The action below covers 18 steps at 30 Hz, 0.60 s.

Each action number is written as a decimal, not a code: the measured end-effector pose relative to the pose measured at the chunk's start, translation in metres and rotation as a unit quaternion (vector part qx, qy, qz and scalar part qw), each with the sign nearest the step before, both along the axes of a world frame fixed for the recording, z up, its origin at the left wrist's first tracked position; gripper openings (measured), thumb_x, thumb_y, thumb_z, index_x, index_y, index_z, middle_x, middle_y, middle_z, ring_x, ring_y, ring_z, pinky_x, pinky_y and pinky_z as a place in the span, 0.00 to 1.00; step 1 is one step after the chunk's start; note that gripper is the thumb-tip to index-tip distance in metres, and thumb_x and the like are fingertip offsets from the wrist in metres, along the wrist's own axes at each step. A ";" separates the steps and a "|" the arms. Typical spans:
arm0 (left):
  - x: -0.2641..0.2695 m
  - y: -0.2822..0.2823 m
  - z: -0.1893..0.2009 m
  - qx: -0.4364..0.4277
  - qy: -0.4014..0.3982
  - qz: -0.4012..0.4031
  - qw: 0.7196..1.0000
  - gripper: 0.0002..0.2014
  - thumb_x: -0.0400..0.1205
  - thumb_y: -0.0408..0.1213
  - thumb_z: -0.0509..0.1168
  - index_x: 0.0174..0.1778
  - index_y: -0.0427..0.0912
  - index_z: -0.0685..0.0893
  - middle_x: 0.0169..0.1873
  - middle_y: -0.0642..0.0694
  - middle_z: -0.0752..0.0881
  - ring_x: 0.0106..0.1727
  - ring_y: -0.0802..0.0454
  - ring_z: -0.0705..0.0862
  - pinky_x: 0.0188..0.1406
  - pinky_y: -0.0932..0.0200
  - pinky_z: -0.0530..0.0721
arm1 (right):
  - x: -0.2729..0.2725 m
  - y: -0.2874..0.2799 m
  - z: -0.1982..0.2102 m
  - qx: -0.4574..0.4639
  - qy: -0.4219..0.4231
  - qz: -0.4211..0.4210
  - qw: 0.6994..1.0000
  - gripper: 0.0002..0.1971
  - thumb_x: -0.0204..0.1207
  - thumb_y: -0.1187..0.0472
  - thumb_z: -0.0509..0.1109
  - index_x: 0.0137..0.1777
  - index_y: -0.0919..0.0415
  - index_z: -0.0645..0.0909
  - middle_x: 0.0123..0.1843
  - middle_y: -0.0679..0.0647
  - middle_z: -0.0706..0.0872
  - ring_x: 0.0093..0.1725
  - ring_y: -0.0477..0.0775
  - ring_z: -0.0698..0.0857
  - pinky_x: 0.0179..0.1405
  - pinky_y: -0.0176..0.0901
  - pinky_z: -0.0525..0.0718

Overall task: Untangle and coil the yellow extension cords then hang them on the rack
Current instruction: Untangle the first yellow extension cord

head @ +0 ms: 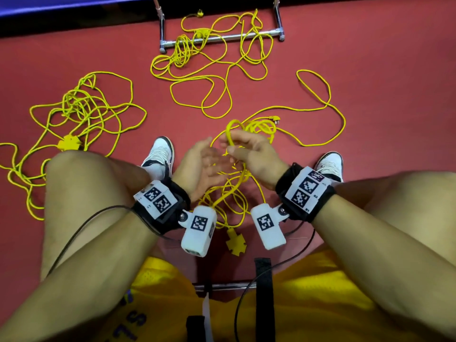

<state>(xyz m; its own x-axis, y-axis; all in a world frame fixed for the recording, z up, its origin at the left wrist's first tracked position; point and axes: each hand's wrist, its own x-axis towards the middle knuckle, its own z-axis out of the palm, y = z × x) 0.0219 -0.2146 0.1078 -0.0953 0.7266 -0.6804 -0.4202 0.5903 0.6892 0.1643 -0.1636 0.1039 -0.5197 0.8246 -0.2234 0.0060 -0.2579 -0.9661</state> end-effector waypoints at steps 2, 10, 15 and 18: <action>-0.013 0.011 0.006 0.015 -0.041 0.067 0.997 0.25 0.86 0.57 0.54 0.57 0.35 0.79 0.35 0.42 0.88 0.34 0.48 0.88 0.37 0.52 0.87 | 0.001 -0.006 0.003 0.038 -0.028 0.100 0.994 0.15 0.78 0.81 0.65 0.60 0.67 0.82 0.30 0.43 0.88 0.28 0.36 0.82 0.32 0.29 0.80; -0.001 0.001 0.007 -0.007 0.007 -0.017 1.000 0.07 0.81 0.26 0.69 0.53 0.36 0.82 0.35 0.44 0.89 0.33 0.52 0.88 0.24 0.59 0.85 | 0.000 -0.022 -0.003 0.107 -0.137 0.295 0.940 0.11 0.71 0.74 0.70 0.31 0.79 0.74 0.28 0.66 0.73 0.33 0.41 0.71 0.32 0.38 0.75; -0.007 0.006 0.005 -0.013 0.033 -0.002 0.999 0.11 0.78 0.22 0.70 0.53 0.36 0.82 0.34 0.44 0.87 0.32 0.50 0.86 0.30 0.57 0.86 | -0.001 -0.025 0.002 0.126 -0.156 0.287 0.937 0.18 0.75 0.60 0.70 0.33 0.75 0.74 0.30 0.65 0.71 0.33 0.49 0.69 0.32 0.49 0.74; -0.005 0.004 0.002 -0.098 0.083 -0.107 0.986 0.10 0.79 0.44 0.73 0.36 0.46 0.82 0.29 0.47 0.78 0.27 0.53 0.76 0.33 0.57 0.78 | 0.004 -0.019 0.003 0.095 -0.160 0.256 0.949 0.12 0.77 0.77 0.68 0.34 0.65 0.75 0.25 0.41 0.79 0.27 0.34 0.75 0.32 0.29 0.74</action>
